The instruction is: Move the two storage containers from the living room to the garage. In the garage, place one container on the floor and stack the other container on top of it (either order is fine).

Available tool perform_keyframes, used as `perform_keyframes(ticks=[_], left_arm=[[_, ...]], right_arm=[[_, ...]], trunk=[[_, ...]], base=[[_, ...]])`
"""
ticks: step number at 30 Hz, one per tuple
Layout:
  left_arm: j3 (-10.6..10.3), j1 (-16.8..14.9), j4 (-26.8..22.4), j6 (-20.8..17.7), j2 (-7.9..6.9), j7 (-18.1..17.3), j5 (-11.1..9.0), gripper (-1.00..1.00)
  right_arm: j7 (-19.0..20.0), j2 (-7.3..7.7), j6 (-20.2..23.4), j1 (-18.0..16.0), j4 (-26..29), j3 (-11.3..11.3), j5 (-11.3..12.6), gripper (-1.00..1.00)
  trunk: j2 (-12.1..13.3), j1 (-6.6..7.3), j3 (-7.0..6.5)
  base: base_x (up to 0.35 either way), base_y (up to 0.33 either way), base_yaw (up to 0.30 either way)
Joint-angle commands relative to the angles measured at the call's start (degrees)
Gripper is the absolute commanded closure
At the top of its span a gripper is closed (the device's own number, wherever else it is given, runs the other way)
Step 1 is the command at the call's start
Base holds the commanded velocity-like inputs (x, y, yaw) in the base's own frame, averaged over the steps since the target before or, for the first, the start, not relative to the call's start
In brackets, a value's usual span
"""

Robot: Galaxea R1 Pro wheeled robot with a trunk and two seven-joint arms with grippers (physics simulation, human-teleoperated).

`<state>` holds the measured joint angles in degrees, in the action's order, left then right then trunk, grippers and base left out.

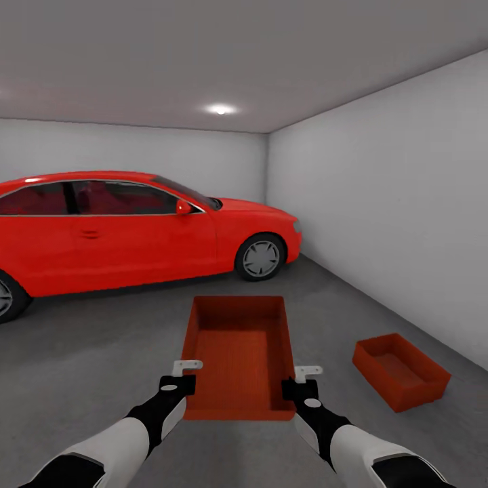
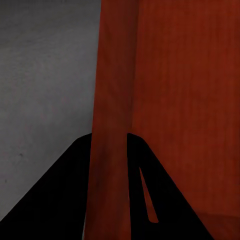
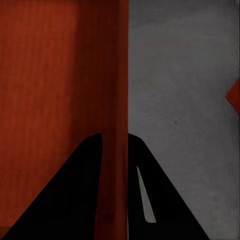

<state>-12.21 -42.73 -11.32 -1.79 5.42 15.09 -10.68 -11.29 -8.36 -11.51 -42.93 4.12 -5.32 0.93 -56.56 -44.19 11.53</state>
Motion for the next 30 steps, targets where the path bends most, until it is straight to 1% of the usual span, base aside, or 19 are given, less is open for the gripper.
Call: perform_keyframes(ticks=[1,18,30], left_arm=[[0.61,-0.08,-0.28,0.53,-0.07,1.87,0.92,1.0],[0.61,-0.08,-0.28,0.52,-0.06,1.87,0.92,1.0],[0.61,-0.08,-0.28,0.47,-0.06,1.87,0.87,1.0]], right_arm=[[-3.48,0.37,-0.27,-0.05,-2.78,0.13,0.92,1.0],[-3.48,0.38,-0.28,-0.05,-2.74,0.14,0.92,1.0],[-3.48,0.38,-0.28,-0.05,-2.78,0.14,0.92,1.0]], trunk=[[-0.05,-0.04,0.07],[-0.05,-0.04,0.07],[-0.05,-0.04,0.07]], base=[[0.322,0.0,-0.286],[0.322,0.003,-0.286],[0.321,0.114,-0.286]])
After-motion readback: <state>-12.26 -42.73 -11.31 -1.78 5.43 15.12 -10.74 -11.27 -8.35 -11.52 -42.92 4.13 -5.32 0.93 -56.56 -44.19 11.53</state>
